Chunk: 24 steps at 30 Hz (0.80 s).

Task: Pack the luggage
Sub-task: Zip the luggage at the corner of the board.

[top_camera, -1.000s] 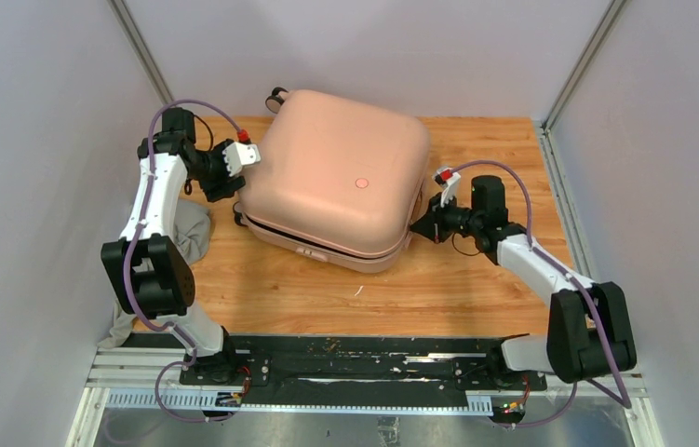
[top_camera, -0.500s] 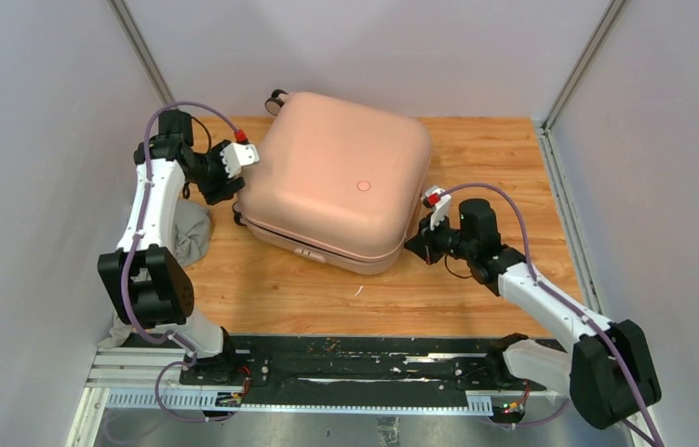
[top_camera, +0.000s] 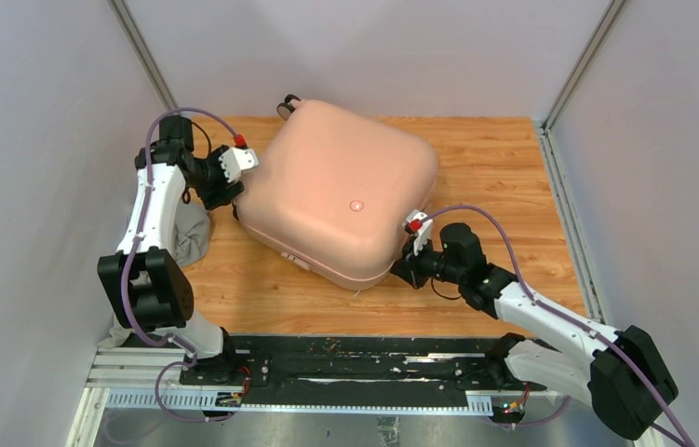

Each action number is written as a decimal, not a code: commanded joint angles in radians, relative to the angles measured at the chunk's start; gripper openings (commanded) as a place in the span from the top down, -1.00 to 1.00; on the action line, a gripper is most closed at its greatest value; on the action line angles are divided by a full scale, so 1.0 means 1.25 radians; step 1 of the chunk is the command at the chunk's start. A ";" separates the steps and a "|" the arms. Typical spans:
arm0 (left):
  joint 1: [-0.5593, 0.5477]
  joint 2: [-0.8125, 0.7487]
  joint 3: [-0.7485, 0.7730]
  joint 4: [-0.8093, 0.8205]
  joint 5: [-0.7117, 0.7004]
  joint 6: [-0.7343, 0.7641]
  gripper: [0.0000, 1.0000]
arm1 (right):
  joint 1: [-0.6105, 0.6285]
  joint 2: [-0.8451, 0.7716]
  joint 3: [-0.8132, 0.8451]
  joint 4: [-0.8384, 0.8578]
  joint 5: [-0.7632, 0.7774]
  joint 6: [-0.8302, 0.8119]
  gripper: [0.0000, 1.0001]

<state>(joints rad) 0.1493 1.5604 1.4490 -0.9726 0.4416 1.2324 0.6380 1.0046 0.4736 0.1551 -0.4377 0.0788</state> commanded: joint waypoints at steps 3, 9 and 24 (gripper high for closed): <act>-0.023 0.011 0.113 0.041 0.095 -0.293 1.00 | 0.085 -0.046 -0.007 0.044 -0.175 0.057 1.00; -0.023 0.037 0.165 0.084 0.018 -0.298 1.00 | 0.085 -0.062 -0.011 0.019 -0.148 0.057 1.00; -0.007 -0.022 0.044 0.088 0.002 -0.158 -0.19 | 0.071 -0.143 -0.021 -0.088 0.088 0.265 -0.16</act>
<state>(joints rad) 0.1287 1.5803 1.5490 -0.8433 0.4294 0.9661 0.7280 0.9104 0.4545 0.1356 -0.4778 0.2722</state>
